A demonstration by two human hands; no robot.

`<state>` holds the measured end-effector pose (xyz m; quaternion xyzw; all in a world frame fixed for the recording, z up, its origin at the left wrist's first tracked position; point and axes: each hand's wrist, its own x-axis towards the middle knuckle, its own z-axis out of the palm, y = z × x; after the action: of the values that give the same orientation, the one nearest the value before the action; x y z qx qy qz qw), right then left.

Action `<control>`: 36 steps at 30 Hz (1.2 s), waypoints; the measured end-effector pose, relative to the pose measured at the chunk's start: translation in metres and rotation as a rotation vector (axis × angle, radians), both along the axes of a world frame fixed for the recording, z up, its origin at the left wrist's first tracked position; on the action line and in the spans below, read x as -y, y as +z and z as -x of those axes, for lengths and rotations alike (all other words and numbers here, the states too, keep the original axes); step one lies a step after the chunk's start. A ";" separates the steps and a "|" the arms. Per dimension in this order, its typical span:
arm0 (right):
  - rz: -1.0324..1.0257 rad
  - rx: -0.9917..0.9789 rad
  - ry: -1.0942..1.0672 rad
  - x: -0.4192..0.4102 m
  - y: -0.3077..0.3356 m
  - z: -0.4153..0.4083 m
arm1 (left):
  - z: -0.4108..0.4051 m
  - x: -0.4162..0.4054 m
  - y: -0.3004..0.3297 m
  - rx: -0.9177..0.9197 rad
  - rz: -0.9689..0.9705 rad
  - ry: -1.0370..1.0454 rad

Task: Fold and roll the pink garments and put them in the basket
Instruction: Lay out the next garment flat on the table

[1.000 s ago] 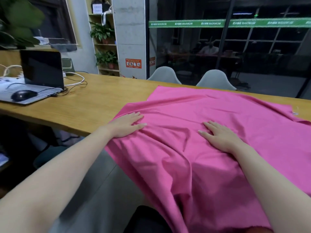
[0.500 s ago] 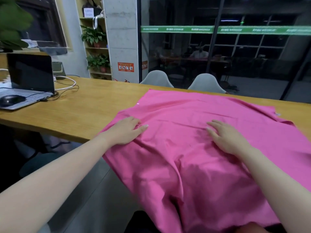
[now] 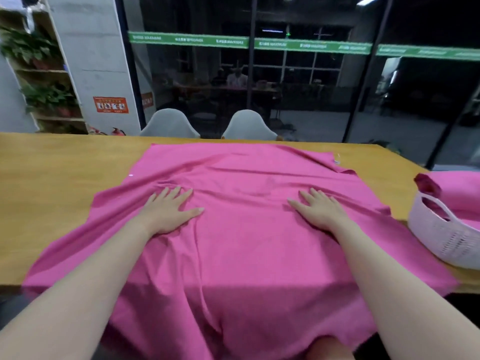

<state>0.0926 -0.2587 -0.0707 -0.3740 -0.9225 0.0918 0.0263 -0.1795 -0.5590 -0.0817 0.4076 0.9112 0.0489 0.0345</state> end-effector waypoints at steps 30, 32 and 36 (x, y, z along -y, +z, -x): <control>-0.126 -0.060 0.000 -0.189 -0.003 0.172 | 0.192 -0.161 0.004 -0.011 -0.122 -0.194; -0.285 -0.088 -0.021 -0.173 -0.001 0.167 | 0.188 -0.157 0.006 -0.128 -0.176 -0.178; -0.327 -0.063 0.014 -0.119 0.013 0.165 | 0.157 -0.131 0.017 -0.266 -0.162 -0.173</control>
<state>-0.0723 -0.1395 -0.0582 -0.3552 -0.9265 -0.0478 0.1149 -0.3369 -0.4279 -0.0643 0.4888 0.8624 0.0644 -0.1152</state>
